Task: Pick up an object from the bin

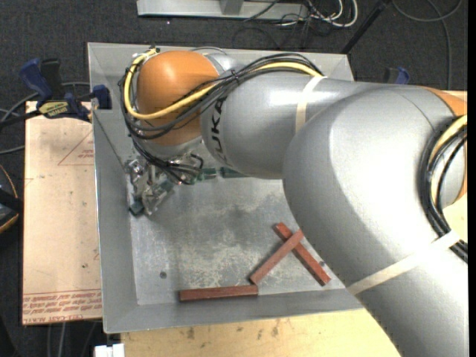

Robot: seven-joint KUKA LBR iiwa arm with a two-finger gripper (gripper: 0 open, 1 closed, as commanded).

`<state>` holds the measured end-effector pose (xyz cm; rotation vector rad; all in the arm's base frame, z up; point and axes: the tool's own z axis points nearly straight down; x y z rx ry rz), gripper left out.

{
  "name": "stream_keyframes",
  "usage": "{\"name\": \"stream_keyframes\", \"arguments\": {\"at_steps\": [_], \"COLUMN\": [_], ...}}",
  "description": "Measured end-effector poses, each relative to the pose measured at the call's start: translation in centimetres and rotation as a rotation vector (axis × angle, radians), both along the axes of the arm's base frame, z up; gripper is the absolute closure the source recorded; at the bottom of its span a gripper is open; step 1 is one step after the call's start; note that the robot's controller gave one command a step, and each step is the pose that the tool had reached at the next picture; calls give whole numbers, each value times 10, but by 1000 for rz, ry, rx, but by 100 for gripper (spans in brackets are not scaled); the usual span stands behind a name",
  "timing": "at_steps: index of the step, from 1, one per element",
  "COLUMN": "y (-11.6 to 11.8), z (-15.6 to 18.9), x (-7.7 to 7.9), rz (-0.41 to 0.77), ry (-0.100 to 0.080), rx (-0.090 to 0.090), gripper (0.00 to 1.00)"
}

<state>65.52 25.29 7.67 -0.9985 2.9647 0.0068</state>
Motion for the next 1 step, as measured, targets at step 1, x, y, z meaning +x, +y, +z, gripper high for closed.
{"name": "stream_keyframes", "arguments": {"at_steps": [1], "y": [0], "z": [170], "x": [-14], "rz": [165], "ry": [2], "rx": [-5], "gripper": [100]}}
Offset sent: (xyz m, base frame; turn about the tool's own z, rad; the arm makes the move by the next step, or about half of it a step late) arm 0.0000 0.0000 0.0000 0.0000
